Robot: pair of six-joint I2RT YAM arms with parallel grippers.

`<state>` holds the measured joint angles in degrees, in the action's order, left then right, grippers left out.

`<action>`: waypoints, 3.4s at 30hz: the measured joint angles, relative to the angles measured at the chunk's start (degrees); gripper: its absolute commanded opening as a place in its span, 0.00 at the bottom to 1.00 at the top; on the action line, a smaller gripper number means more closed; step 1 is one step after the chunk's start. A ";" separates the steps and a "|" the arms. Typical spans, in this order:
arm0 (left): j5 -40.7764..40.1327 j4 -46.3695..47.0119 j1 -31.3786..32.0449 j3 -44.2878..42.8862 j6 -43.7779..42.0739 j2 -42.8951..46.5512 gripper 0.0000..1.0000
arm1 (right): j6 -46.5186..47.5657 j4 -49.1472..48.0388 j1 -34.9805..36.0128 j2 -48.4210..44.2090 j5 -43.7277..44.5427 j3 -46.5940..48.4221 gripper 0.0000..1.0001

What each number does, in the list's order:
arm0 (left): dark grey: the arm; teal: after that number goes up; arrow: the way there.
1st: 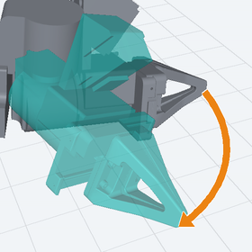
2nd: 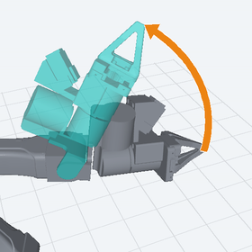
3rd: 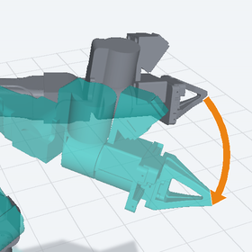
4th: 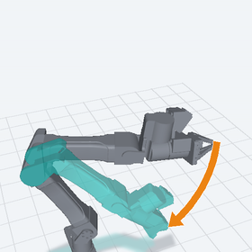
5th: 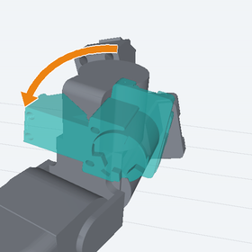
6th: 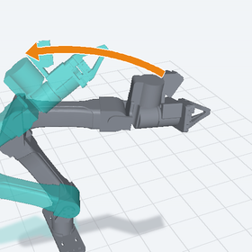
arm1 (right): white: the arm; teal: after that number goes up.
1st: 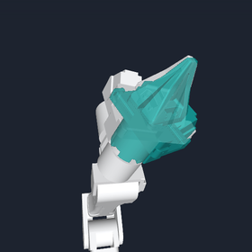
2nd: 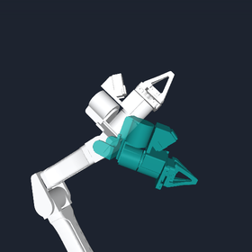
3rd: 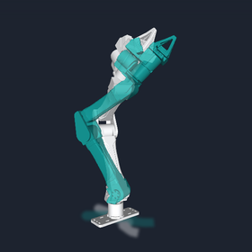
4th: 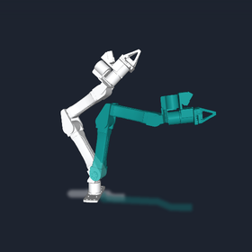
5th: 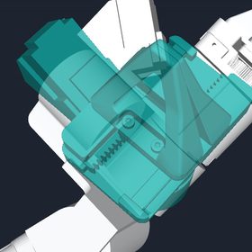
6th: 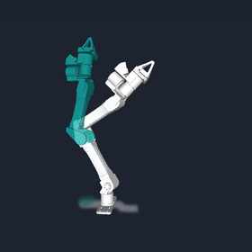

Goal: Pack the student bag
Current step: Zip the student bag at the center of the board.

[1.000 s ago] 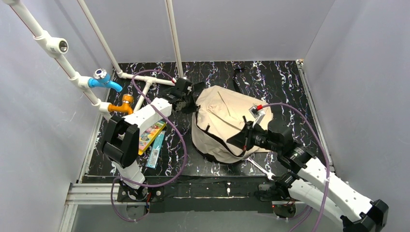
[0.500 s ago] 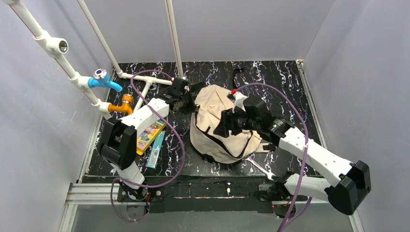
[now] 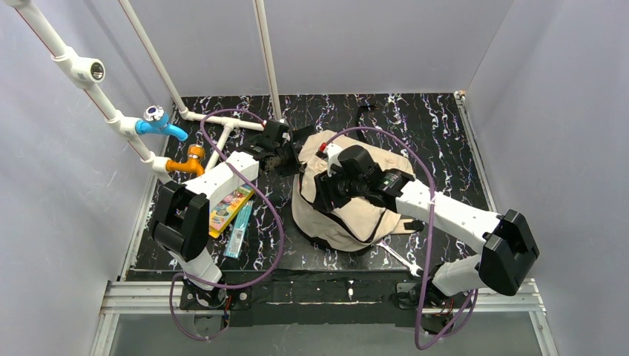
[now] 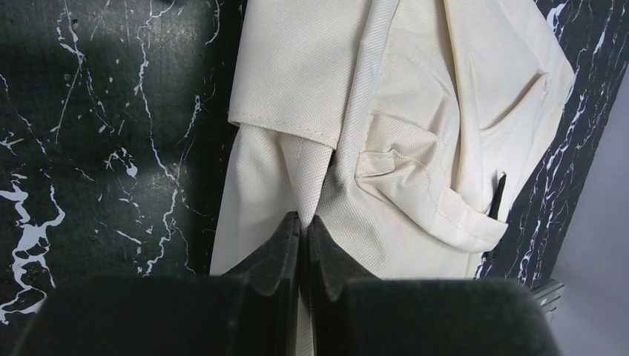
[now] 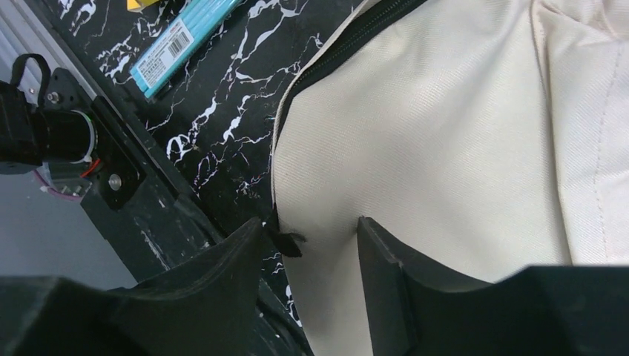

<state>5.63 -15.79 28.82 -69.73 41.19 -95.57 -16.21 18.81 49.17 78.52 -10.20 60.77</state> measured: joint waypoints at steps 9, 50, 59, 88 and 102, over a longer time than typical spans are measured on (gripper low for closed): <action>0.24 0.00 0.00 0.02 0.02 0.00 0.00 | -0.59 -0.79 2.78 1.09 2.58 0.63 0.58; 12.02 -4.20 4.33 18.51 22.86 24.81 0.36 | -18.10 -7.82 2.99 -4.79 2.67 -3.58 0.01; 10.03 2.16 4.52 20.90 24.37 23.96 0.12 | -16.20 -4.48 2.99 -5.77 2.64 -3.61 0.02; 10.08 7.91 4.68 24.41 21.75 24.55 0.00 | -7.19 2.10 3.39 -1.75 1.22 -1.01 0.37; 10.05 8.39 4.68 25.03 21.90 24.92 0.00 | -7.50 1.44 3.48 -0.13 5.20 0.59 0.01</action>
<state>15.68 -7.40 33.50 -44.71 63.09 -70.65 -23.70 20.25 52.64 78.39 -4.99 61.36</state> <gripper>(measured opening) 0.057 0.031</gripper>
